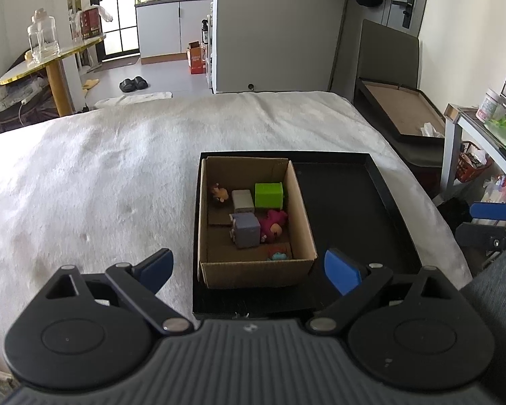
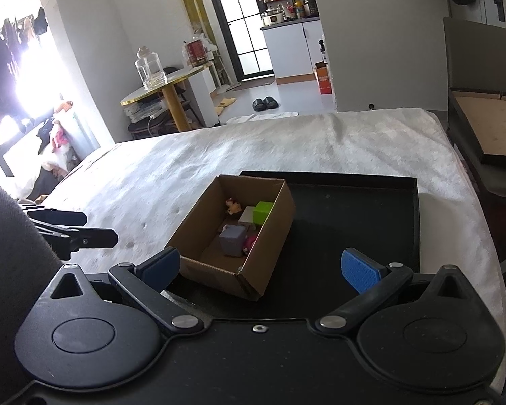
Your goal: Organize rigid objects
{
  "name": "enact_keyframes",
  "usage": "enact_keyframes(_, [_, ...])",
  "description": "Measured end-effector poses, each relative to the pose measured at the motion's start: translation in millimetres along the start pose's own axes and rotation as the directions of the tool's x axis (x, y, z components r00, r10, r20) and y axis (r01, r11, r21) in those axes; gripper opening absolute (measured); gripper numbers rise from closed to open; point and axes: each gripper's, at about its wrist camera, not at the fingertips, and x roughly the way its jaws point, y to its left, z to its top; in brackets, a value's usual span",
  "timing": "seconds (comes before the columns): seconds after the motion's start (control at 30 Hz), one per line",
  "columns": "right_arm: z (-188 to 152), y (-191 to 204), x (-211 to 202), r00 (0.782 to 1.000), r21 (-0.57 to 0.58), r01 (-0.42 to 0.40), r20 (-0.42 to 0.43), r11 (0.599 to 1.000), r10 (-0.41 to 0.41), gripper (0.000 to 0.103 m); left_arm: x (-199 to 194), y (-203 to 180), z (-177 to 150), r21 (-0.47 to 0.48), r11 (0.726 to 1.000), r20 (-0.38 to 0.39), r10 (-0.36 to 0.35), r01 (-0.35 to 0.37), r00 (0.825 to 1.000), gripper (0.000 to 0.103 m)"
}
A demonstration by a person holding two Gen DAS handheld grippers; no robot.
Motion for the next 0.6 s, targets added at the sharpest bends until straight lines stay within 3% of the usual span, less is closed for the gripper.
enact_keyframes(0.6, [-8.5, -4.5, -13.6, 0.999, 0.048, 0.040, -0.012, 0.998, -0.039, 0.103, 3.0, -2.0, -10.3, -0.016, 0.998, -0.010, -0.063, 0.063, 0.998, 0.096])
